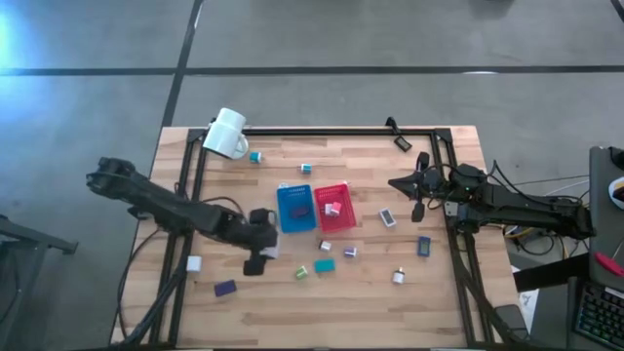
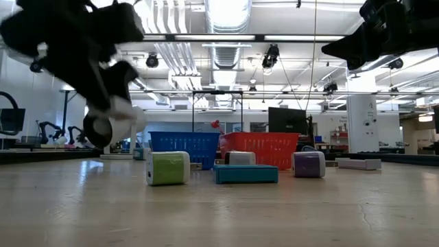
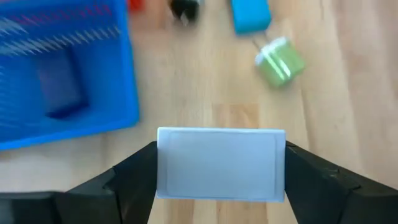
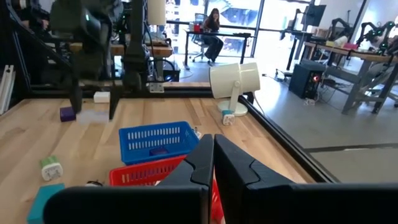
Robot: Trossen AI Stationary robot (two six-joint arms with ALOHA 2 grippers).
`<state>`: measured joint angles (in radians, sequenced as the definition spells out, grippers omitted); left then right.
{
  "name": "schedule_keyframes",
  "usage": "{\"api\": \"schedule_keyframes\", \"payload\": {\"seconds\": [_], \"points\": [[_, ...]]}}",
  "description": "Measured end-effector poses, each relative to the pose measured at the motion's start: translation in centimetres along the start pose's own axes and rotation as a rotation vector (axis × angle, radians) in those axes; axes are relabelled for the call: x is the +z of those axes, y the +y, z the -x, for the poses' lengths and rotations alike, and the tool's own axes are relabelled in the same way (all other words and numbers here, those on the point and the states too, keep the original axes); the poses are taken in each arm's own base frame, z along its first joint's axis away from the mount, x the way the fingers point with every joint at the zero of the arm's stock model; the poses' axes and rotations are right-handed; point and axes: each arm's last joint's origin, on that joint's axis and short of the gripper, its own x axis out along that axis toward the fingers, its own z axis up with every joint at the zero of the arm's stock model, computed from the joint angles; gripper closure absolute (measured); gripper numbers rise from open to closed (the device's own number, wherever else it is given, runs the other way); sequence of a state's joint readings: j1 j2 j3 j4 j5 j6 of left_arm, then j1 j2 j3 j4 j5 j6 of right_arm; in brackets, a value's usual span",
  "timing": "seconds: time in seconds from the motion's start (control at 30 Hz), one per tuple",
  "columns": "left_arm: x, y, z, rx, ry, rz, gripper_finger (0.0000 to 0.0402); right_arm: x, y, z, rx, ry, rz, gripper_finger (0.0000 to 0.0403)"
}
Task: Pick & Place Office items
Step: Put the left white digital clock into the blue bin
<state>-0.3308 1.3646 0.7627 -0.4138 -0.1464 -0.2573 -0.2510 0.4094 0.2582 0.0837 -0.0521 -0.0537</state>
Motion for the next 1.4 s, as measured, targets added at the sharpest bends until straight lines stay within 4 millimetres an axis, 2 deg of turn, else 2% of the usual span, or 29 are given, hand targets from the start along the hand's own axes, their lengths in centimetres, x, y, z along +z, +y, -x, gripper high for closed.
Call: {"api": "schedule_keyframes", "payload": {"seconds": [0.2,0.3,0.47,0.67,0.93,1.13,1.27,1.4], "points": [[-1.3,-1.0,5.3,0.075,-0.232,-0.024,0.0114,0.0,0.0,0.0,0.000,0.001,-0.001,0.0394],[-2.3,-0.3,7.4,0.190,-0.376,0.007,0.0114,0.0,0.0,0.0,0.000,0.001,0.001,0.0394],[-3.5,1.5,9.8,0.321,-0.604,0.103,0.0114,0.0,0.0,0.0,0.000,0.000,-0.001,0.0394],[-5.0,2.8,10.8,0.312,-0.755,0.102,0.0114,0.0,0.0,0.0,0.000,0.000,0.003,0.0394],[-6.5,3.2,10.3,0.297,-0.791,0.097,0.0114,0.0,0.0,0.0,0.001,0.000,0.006,0.0394],[-4.9,4.0,10.2,0.329,-0.808,0.192,0.0114,0.0,0.0,0.0,0.000,-0.001,0.007,0.0394],[-2.1,4.7,10.0,0.331,-0.758,0.183,0.0114,0.0,0.0,0.0,0.000,-0.002,0.002,0.0394],[1.3,5.7,8.6,0.304,-0.635,0.160,0.0114,0.0,0.0,0.0,0.000,-0.003,0.002,0.0394]]}}
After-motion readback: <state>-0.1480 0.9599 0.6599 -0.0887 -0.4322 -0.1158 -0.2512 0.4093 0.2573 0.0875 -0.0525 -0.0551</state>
